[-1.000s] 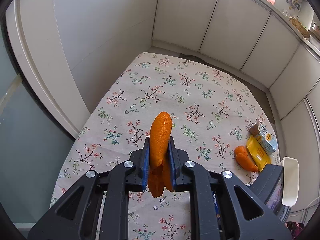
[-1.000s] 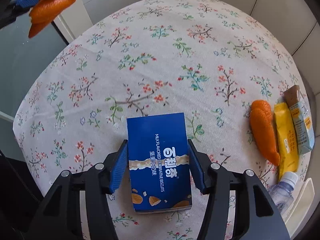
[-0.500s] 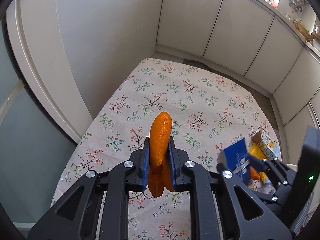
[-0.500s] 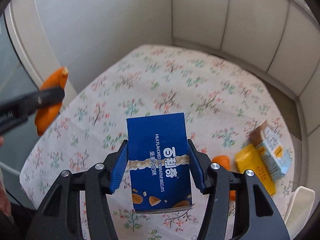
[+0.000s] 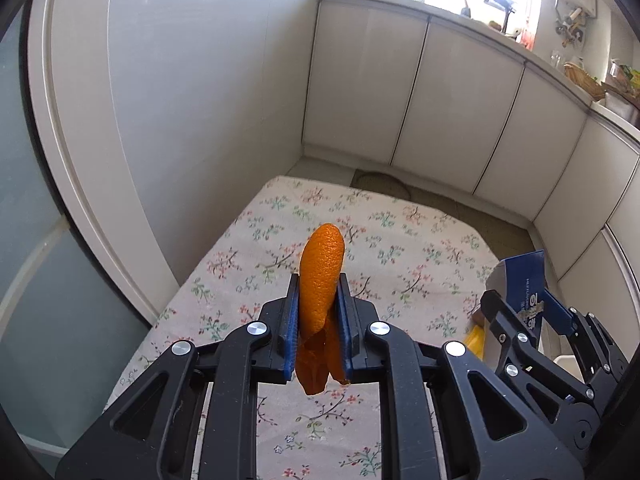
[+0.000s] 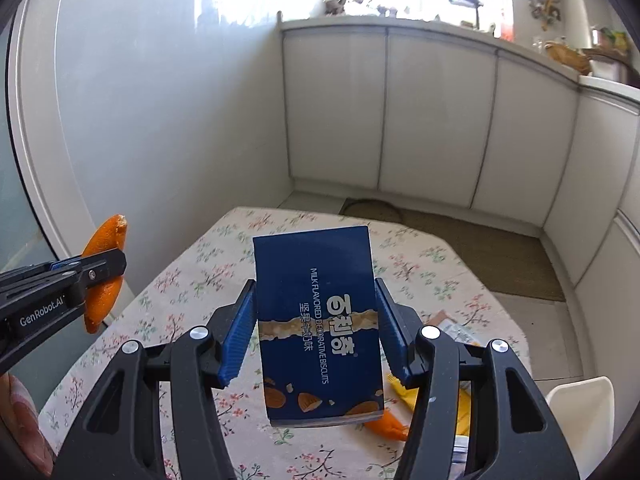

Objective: Collect trash
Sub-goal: 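Carry the blue biscuit box over the bin and open the right gripper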

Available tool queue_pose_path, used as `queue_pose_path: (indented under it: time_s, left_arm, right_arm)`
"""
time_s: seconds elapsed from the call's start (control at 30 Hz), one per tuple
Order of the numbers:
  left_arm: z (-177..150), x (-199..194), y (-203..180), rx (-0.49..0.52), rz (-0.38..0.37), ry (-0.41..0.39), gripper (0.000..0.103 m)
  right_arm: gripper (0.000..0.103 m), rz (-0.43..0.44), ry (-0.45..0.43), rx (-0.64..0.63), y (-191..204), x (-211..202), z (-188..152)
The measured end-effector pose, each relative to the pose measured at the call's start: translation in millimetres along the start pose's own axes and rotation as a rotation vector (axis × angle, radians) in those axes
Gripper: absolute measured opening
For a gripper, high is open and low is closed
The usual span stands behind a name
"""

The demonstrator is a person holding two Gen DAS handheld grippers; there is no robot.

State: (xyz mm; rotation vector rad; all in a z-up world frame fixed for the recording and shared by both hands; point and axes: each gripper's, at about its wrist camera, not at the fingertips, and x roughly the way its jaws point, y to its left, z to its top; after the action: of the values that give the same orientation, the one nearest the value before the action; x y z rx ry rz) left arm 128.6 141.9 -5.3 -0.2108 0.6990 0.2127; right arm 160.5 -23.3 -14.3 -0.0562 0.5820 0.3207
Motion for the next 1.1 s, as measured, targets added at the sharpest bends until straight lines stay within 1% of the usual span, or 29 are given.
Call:
queue_pose_path:
  time_s: [0.1,0.23,0.4,0.6,0.7,1.1]
  left_arm:
    - [1,-10,-11,0.010,-0.015,-0.037,0.016]
    - [2,-27,-27,0.023,-0.037,-0.111,0.016]
    - [2,-38,-46,0.032,-0.084,-0.155,0.016]
    - [-3,-45,-80,0.086,-0.137,-0.172,0.016]
    - [-7,-50,-97,0.116,-0.160,-0.183,0.017]
    - [-20,-52,-159,0.191,-0.258,-0.168,0.017]
  right_arm:
    - [0.056,-0.028,-0.042,0.020,-11,-11,4]
    - [0.056,-0.062,-0.083,0.042,-27,-25,7]
    - [0.056,-0.110,-0.130,0.073,-50,-45,8]
    - [0.056,-0.173,-0.170,0.100,-78,-68,8]
    - [0.056,-0.215,-0.179,0.117,-99,-78,6]
    - [0.056,-0.385,-0.200,0.173,-171,-119,-13]
